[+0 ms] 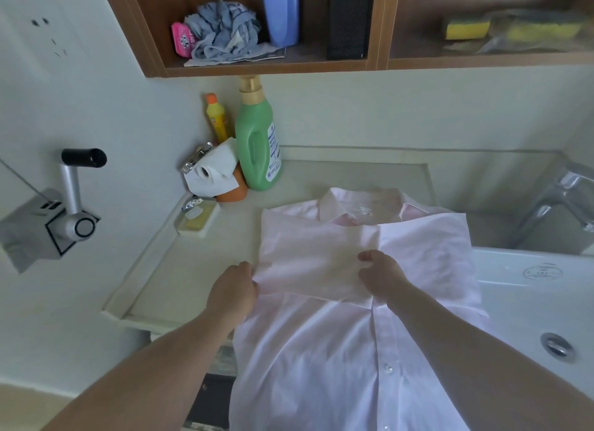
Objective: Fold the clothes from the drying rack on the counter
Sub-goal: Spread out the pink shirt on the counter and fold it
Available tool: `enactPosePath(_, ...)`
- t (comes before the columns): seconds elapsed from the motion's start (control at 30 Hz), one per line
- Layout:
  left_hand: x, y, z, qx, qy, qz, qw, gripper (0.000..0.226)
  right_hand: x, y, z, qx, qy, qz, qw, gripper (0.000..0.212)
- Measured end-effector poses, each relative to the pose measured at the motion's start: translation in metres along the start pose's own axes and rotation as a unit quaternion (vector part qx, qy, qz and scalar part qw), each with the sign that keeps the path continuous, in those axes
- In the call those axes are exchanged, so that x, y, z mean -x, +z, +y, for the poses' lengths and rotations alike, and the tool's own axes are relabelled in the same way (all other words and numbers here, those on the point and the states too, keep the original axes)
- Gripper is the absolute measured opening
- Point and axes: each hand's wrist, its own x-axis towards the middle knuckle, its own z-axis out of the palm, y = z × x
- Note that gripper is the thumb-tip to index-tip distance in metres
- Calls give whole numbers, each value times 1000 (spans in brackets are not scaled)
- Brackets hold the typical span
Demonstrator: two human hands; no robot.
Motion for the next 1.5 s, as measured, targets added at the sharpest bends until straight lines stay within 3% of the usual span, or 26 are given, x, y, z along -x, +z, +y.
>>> enactPosePath(0.13,-3,-13,-24,31,-45,-4,998,23,-7,4,1,2,3,5,1000,55)
enactPosePath(0.23,3,-25,-24,111,-29,-98,989,8,-11,9,0,10,4,9,1000,56)
enactPosePath(0.33,8,-23,-15,104,-7,-143,984,20,-15,12,0,12,9,12,1000,55)
enactPosePath(0.5,5,-11,-15,38,24,-87,995,28,-15,15,-1,30,14,21,999,56)
enactPosePath(0.67,-3,-16,-32,53,-36,-37,997,19,-9,22,-5,24,-14,-18,999,58)
enactPosePath(0.73,-8,-18,-39,50,-62,-41,996,16,-10,22,-7,-35,-20,-32,999,55)
enactPosePath(0.8,-12,-23,-38,45,-95,-67,992,14,-9,14,-7,-54,-31,3,998,47)
enactPosePath(0.9,-15,-33,-19,38,-149,-55,987,40,-7,-9,0,61,-73,123,988,37)
enactPosePath(1.0,-18,-32,15,7,-11,6,1000,59,-2,-26,12,185,-60,181,964,39)
enactPosePath(1.1,-22,-19,64,-11,108,-83,991,66,-3,-23,21,295,-19,89,951,63)
enactPosePath(1.23,-25,10,112,-31,89,-199,975,76,-7,-3,27,355,-22,21,934,81)
enactPosePath(1.5,-70,38,100,-66,64,-186,978,88,-39,15,24,408,-68,65,908,85)
